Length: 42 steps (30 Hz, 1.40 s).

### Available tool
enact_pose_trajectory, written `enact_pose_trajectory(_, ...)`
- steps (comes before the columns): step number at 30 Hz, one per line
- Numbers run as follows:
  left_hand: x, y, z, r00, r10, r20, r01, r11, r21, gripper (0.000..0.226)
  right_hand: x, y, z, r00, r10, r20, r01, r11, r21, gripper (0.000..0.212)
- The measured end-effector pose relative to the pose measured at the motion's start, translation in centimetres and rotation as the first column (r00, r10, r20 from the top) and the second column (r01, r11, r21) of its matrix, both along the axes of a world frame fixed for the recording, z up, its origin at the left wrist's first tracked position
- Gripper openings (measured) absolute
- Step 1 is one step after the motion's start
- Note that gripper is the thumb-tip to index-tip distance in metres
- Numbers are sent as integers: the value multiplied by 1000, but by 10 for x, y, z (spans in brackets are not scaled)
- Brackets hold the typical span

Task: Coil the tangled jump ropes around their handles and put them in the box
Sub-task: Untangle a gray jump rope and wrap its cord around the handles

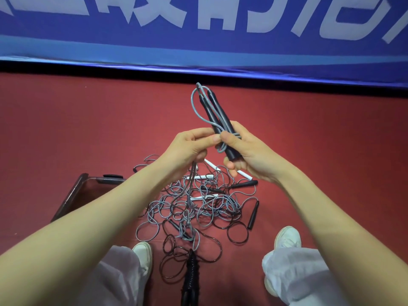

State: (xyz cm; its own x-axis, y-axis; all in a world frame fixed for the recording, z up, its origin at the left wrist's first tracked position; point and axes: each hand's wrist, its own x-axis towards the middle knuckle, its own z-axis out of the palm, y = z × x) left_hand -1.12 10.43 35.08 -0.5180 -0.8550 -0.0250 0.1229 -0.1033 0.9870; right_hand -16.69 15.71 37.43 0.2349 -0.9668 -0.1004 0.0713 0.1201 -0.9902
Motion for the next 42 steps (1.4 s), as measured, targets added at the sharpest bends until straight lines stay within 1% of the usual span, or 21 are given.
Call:
enact_pose_trajectory(4, -4, 6, -1, 999, 45, 3, -45, 998, -44, 17, 3, 0, -4, 993, -113, -28, 113, 994, 9, 12)
enact_pose_trajectory(9, -8, 8, -2, 998, 61, -18, -61, 998, -35, 20, 13, 0, -8, 948, -301, -101, 290, 950, -116, 16)
enact_pose_trajectory(11, -6, 7, -1, 999, 31, 11, -30, 999, -45, 27, 13, -1, -8, 946, -318, -63, 310, 944, -111, 15)
enact_pose_trajectory(14, -2, 4, 3, 998, -40, 55, 46, 993, -113, 31, 12, -3, -6, 955, -279, 101, 287, 955, -73, 15)
enact_pose_trajectory(16, 0, 1, 6, 994, -101, 37, 105, 986, -126, 30, 11, -2, -2, 959, -235, 156, 248, 966, -71, 19)
enact_pose_trajectory(18, 8, -4, 5, 983, -171, 63, 177, 976, -128, 31, 9, 1, 6, 966, -188, 178, 206, 975, -84, 29)
enact_pose_trajectory(21, 26, -10, -2, 907, -305, 291, 370, 906, -203, 14, -5, 9, 25, 962, -133, 237, 148, 988, -48, 39)
enact_pose_trajectory(22, 29, -10, -2, 891, -305, 336, 384, 902, -199, 17, -11, 12, 29, 970, -97, 224, 103, 995, -18, 41)
enact_pose_trajectory(23, 31, -11, -3, 900, -270, 342, 349, 917, -195, 20, -15, 15, 32, 986, -38, 161, 36, 999, 16, 40)
enact_pose_trajectory(25, 31, -13, 1, 911, -182, 370, 282, 929, -238, 22, -15, 22, 28, 984, 171, -53, -165, 981, 103, 35)
enact_pose_trajectory(27, 34, -16, 5, 871, -224, 438, 350, 907, -233, 22, -7, 25, 17, 891, 397, -222, -344, 907, 243, 35)
enact_pose_trajectory(28, 35, -18, 7, 844, -261, 469, 391, 897, -205, 14, -3, 25, 10, 835, 462, -298, -366, 872, 326, 39)
enact_pose_trajectory(30, 37, -18, 11, 819, -249, 516, 392, 900, -189, 7, 2, 21, -5, 710, 474, -520, -266, 865, 424, 46)
enact_pose_trajectory(31, 36, -17, 12, 817, -222, 532, 374, 906, -197, 9, 2, 18, -13, 627, 438, -644, -202, 890, 409, 48)
enact_pose_trajectory(33, 28, -13, 13, 819, -184, 543, 348, 912, -217, 16, 1, 11, -24, 452, 325, -831, -153, 946, 287, 48)
enact_pose_trajectory(36, 20, -11, 13, 811, -162, 562, 329, 921, -210, 33, -9, 1, -31, 224, 107, -969, -110, 990, 84, 45)
enact_pose_trajectory(38, 17, -9, 11, 800, -202, 564, 351, 922, -167, 24, -18, -3, -28, 73, -37, -997, -64, 997, -42, 42)
enact_pose_trajectory(39, 14, -6, 9, 823, -244, 514, 343, 933, -107, 15, -22, -5, -28, 14, -101, -995, -55, 993, -102, 42)
enact_pose_trajectory(40, 11, -3, 7, 851, -285, 442, 326, 945, -20, 8, -24, -6, -28, -8, -161, -987, -51, 986, -161, 42)
enact_pose_trajectory(41, 7, -1, 6, 870, -318, 377, 315, 946, 70, 4, -24, -7, -28, 3, -215, -977, -41, 976, -215, 44)
enact_pose_trajectory(42, 4, 0, 4, 880, -338, 332, 310, 941, 137, 6, -24, -7, -28, 42, -268, -962, -23, 963, -269, 45)
